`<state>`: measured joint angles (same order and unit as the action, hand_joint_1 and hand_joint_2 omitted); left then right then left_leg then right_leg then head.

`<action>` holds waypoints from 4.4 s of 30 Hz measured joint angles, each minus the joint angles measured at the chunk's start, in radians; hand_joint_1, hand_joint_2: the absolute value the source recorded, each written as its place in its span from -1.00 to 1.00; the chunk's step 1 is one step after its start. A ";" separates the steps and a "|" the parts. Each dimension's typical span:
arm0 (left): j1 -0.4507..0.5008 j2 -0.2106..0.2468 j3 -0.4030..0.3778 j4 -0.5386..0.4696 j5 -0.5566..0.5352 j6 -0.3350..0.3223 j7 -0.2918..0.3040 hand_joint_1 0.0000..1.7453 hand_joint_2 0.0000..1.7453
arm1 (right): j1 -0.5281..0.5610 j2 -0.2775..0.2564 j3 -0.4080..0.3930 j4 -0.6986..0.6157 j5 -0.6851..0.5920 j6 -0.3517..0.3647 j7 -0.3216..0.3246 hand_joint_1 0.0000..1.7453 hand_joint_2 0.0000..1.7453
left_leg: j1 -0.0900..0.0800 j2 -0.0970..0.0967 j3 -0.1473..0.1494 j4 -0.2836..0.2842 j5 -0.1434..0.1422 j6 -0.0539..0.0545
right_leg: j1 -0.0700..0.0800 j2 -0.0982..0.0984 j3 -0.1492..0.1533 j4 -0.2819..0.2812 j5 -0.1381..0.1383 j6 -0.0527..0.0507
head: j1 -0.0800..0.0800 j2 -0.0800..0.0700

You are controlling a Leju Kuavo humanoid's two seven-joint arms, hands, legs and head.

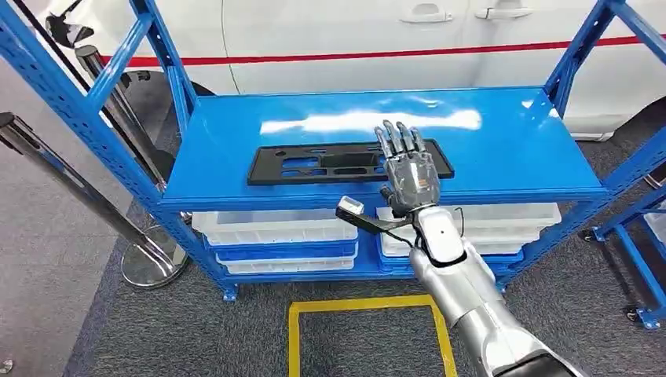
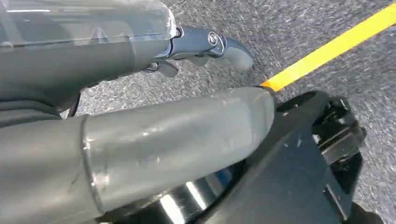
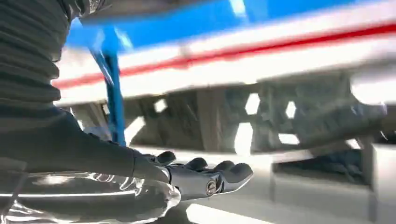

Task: Take the parts from the cabinet and place them on the table.

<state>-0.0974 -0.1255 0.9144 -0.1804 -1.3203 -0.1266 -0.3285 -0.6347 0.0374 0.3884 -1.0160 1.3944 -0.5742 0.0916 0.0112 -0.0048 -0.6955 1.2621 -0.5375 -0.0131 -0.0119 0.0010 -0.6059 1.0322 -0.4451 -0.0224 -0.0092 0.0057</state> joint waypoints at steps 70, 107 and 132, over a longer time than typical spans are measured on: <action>-0.082 -0.014 -0.003 -0.001 -0.051 -0.022 -0.043 -1.00 -1.00 | 0.007 0.050 0.049 0.186 0.140 -0.124 0.058 -1.00 1.00 | -0.001 0.001 0.114 -0.264 0.105 0.044 | 0.006 0.003 -0.012 0.013 -0.007 0.034 | 0.001 0.000; -0.085 -0.011 -0.038 -0.003 -0.050 -0.022 -0.056 -1.00 -1.00 | 0.016 0.017 0.024 0.243 0.140 -0.125 0.084 -1.00 1.00 | -0.003 0.001 0.131 -0.267 0.091 0.053 | -0.009 0.000 -0.143 0.237 -0.060 0.053 | 0.000 0.000; -0.084 -0.010 -0.043 -0.004 -0.040 -0.032 -0.063 -1.00 -1.00 | 0.013 0.013 0.021 0.235 0.141 -0.126 0.092 -1.00 1.00 | -0.011 0.001 0.103 -0.259 0.117 0.060 | -0.001 0.003 0.031 0.070 -0.076 0.038 | -0.001 0.000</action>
<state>-0.1815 -0.1358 0.8713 -0.1846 -1.3607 -0.1591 -0.3910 -0.6218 0.0504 0.4093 -0.7809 1.5351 -0.7004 0.1835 0.0005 -0.0037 -0.5920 1.0026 -0.4207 0.0472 -0.0132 0.0035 -0.5754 1.1025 -0.5212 0.0158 -0.0103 0.0057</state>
